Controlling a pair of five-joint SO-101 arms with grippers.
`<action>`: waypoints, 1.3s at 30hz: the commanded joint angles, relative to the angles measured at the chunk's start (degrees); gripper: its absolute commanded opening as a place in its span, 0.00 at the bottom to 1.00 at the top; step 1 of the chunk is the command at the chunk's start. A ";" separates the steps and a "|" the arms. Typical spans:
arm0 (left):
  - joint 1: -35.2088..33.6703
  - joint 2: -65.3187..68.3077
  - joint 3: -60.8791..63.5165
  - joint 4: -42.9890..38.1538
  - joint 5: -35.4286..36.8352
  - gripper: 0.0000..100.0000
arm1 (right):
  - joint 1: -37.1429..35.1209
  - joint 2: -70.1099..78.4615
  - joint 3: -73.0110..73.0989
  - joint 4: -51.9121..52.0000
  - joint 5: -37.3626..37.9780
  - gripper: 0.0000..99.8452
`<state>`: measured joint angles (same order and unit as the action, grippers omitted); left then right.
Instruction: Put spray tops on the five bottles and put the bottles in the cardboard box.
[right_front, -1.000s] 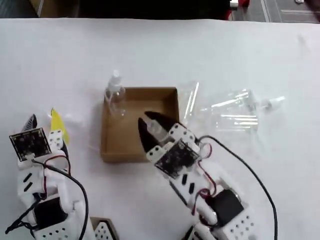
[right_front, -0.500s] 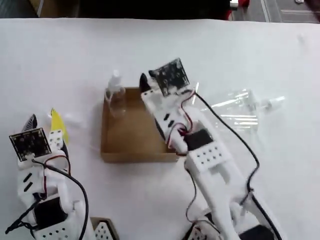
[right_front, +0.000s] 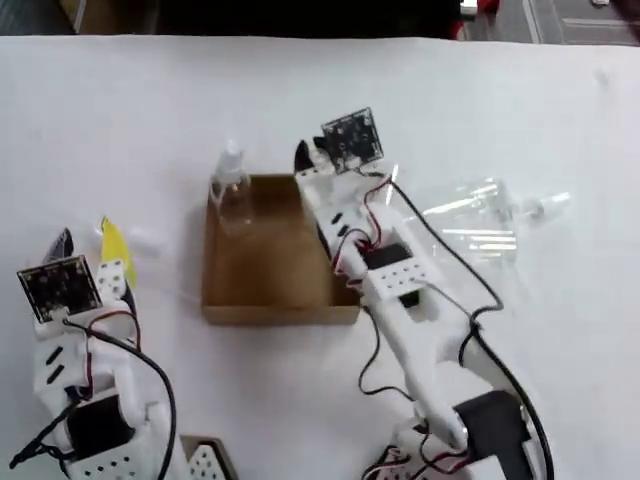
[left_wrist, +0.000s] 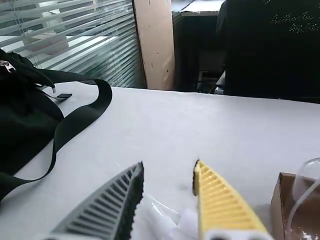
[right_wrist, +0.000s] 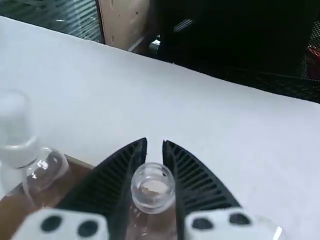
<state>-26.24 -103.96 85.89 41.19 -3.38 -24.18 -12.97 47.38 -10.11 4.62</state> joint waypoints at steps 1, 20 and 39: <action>-0.22 -0.57 -0.26 -0.97 -0.53 0.15 | 0.75 1.98 -0.26 -5.32 -0.26 0.02; -0.13 -0.57 -0.18 -0.97 -0.44 0.15 | 2.59 4.09 -0.18 -5.41 -0.18 0.02; -0.13 -0.57 -0.18 -1.05 -0.44 0.15 | 1.98 8.31 -0.62 -8.04 -0.18 0.03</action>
<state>-26.24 -103.96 85.89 41.19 -3.38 -22.15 -4.44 47.65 -17.41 4.44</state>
